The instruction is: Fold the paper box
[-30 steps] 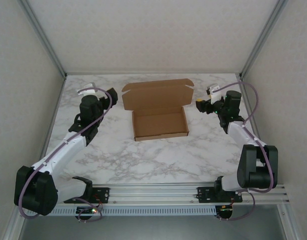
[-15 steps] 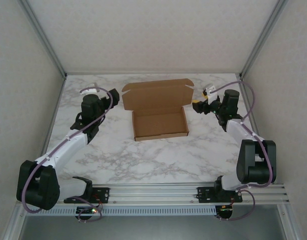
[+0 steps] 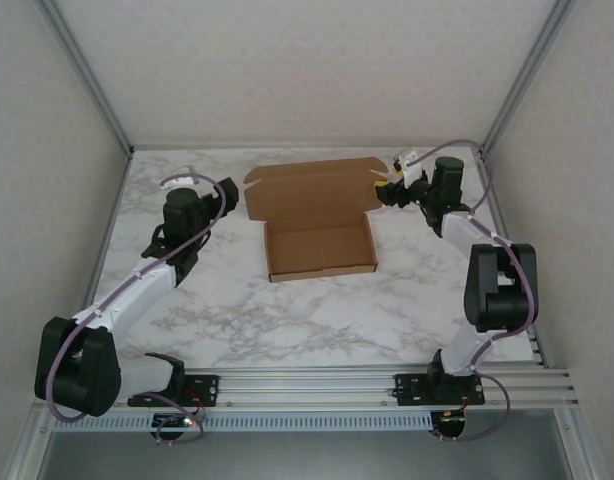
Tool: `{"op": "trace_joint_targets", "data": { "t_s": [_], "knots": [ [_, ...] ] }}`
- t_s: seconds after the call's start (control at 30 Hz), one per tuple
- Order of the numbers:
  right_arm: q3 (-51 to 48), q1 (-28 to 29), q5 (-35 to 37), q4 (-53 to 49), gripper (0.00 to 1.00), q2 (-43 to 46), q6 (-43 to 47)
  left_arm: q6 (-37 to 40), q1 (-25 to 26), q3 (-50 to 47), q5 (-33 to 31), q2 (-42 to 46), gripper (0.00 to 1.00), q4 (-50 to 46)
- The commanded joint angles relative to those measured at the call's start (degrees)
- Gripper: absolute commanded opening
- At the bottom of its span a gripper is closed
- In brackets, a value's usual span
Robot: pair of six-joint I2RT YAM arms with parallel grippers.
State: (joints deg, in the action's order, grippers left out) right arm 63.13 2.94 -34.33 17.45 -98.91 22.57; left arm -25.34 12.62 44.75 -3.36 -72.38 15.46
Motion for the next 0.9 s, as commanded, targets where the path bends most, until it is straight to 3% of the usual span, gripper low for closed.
{"op": "trace_joint_targets", "data": {
  "t_s": [0.0, 0.2, 0.43, 0.67, 0.87],
  "knots": [
    [3.65, 0.44, -2.47, -1.19, 0.66, -2.21, 0.63, -1.13, -1.30, -0.73, 1.36, -1.27, 0.95, 2.04],
    [4.58, 2.04, -5.93, -6.16, 0.62, -3.48, 3.53, -9.10, -5.27, 1.92, 6.68, -7.96, 0.92, 3.96],
    [4.16, 3.07, -4.77, -8.85, 0.56, -2.61, 5.42, -12.00, -5.57, 8.82, 6.39, -15.44, 0.92, 3.96],
    [2.30, 4.22, 1.02, -7.17, 0.45, -2.22, 4.38, -13.26, -5.71, 13.89, 23.25, -27.24, 0.90, 8.29],
    [2.01, 5.42, 3.95, -6.61, 0.30, -1.47, 4.13, -17.55, -5.72, 10.54, 25.65, -26.47, 0.87, 15.28]
  ]
}}
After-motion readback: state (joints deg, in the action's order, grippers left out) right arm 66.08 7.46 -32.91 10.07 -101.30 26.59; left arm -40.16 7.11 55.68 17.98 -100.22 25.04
